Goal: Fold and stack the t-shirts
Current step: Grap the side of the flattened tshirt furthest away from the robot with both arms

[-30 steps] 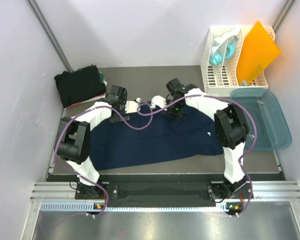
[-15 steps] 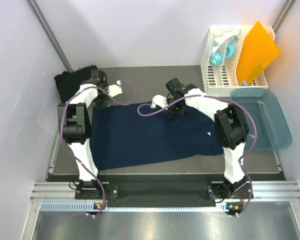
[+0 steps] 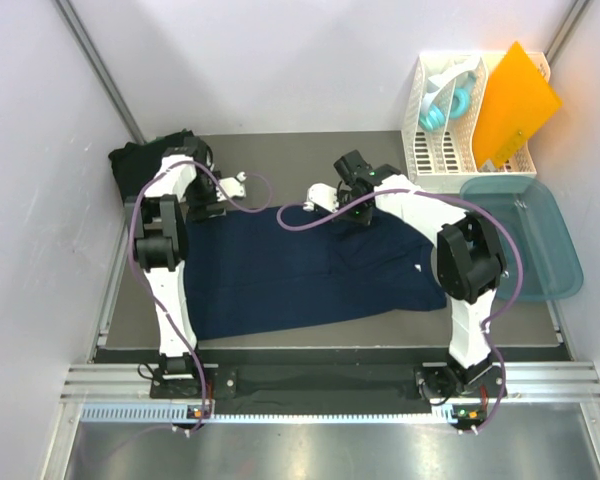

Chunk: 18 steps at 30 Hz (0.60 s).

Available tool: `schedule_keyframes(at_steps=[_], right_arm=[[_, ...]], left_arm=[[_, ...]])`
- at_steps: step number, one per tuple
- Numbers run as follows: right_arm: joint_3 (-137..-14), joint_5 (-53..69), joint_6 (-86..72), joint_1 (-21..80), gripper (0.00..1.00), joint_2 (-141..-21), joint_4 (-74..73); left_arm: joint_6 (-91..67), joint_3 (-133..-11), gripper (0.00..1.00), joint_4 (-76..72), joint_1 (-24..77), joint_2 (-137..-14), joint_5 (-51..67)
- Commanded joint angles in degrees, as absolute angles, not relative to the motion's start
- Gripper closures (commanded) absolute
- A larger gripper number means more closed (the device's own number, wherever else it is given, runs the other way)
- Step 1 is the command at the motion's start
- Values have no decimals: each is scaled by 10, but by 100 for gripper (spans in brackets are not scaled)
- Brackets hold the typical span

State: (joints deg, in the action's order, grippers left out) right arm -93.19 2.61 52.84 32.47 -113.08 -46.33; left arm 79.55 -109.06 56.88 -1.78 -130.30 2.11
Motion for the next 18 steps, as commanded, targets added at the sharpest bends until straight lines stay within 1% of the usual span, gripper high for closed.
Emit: schedule_keyframes(at_steps=[1, 3, 4, 6, 10, 18], right_arm=[[-949, 11, 520, 323, 100, -1092, -465], [-947, 11, 520, 322, 100, -1092, -463], [-948, 13, 520, 322, 100, -1092, -463], [-950, 16, 520, 322, 100, -1095, -465], [-968, 22, 520, 322, 100, -1106, -467], [-980, 31, 519, 323, 100, -1111, -476]], left_arm=[[828, -1095, 9, 632, -25, -1295, 36], [825, -1060, 8, 601, -28, -1284, 19], [828, -1051, 8, 572, -31, -1279, 16], [829, -1050, 8, 559, -39, -1281, 5], [830, -1096, 8, 579, -58, -1310, -15], [831, -1191, 8, 606, -84, -1361, -12]])
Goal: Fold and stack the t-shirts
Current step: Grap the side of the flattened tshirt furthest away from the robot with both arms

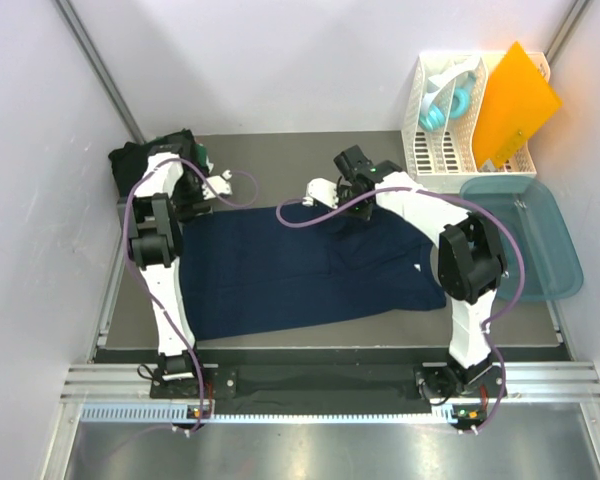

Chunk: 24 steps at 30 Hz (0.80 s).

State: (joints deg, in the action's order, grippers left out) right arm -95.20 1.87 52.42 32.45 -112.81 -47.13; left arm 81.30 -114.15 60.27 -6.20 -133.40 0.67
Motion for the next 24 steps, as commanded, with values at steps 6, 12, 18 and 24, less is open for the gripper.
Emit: schedule_keyframes(at_steps=[6, 12, 18, 24], right_arm=[[-991, 30, 523, 323, 100, -1117, -483], [-983, 26, 525, 322, 100, -1109, -483], [-970, 24, 523, 322, 100, -1100, -484], [-965, 17, 528, 319, 100, -1090, -485]], left_arm=[[839, -1191, 8, 615, -76, -1378, -3], [838, -1154, 44, 613, -61, -1374, 21], [797, -1119, 100, 592, -50, -1365, 34], [748, -1105, 100, 573, -46, -1308, 58]])
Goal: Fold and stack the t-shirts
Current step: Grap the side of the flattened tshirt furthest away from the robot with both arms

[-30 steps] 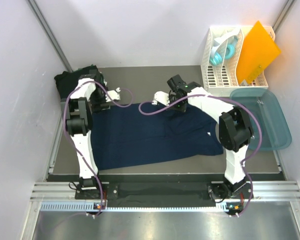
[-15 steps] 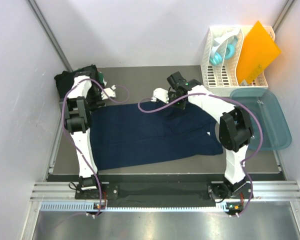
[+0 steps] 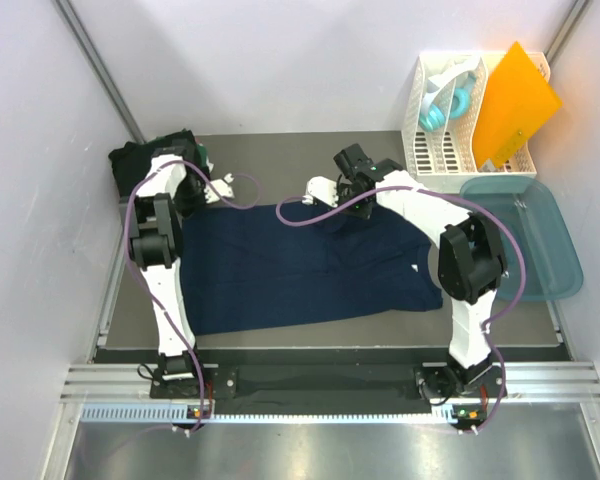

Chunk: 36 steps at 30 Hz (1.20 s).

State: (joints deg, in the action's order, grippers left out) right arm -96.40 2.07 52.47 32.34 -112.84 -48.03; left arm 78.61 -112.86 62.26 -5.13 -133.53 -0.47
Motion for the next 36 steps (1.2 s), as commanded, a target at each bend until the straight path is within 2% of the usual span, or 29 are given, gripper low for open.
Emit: schedule_keyframes(at_steps=[1, 6, 11, 23, 29, 36], right_arm=[[-965, 15, 528, 316, 100, -1088, -485], [-975, 3, 521, 302, 100, -1073, -480], [-966, -61, 520, 280, 100, -1062, -451], [-959, -112, 534, 191, 100, -1045, -396], [-955, -105, 540, 174, 100, -1034, -388], [-942, -53, 555, 170, 100, -1000, -446]], left_arm=[[742, -1097, 100, 566, -42, -1296, 61], [711, -1042, 100, 485, -22, -1178, 59], [713, -989, 100, 441, -8, -1099, 54], [724, -934, 100, 427, -3, -1054, -30], [726, -890, 100, 401, 13, -1049, -70], [726, -882, 100, 381, 14, -1056, -99]])
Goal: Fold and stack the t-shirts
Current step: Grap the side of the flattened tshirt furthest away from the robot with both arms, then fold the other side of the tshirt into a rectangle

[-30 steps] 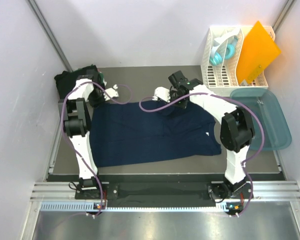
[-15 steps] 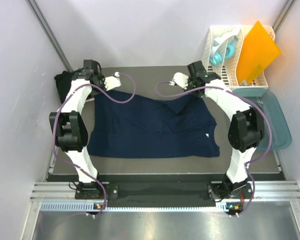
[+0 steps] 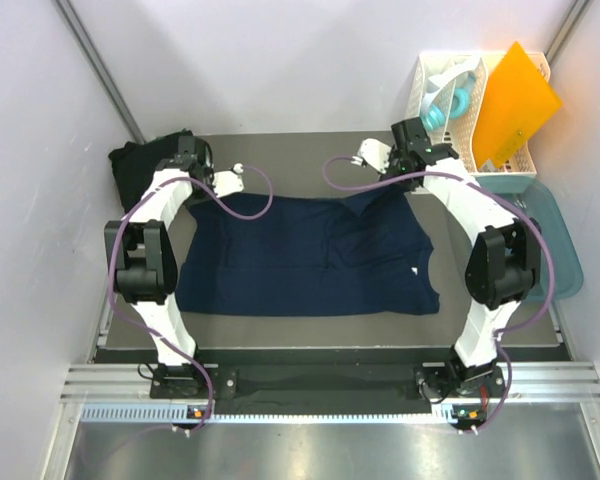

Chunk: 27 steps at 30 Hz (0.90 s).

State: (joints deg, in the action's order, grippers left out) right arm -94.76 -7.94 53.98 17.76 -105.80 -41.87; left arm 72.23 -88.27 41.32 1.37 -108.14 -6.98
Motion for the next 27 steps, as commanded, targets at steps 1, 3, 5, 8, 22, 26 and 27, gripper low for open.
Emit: schedule_keyframes(at_steps=[1, 3, 5, 8, 22, 26, 27], right_arm=[[-936, -54, 557, 169, 100, -994, -447], [-920, -67, 566, 167, 100, -977, -447], [-911, -69, 571, 159, 100, -968, -450], [-909, -62, 573, 148, 100, -954, -472], [-845, -55, 598, 146, 100, -908, -497], [-863, -33, 587, 147, 100, -912, -524], [-864, -25, 587, 149, 100, -911, -535]], left_arm=[[725, -882, 100, 379, 14, -1056, -101], [725, -881, 100, 376, 14, -1054, -102], [724, -879, 100, 372, 14, -1053, -102], [729, -876, 100, 373, 14, -1053, -112], [762, -857, 100, 356, 14, -1054, -156], [762, -852, 100, 330, 13, -1056, -167], [761, -848, 100, 330, 13, -1056, -165]])
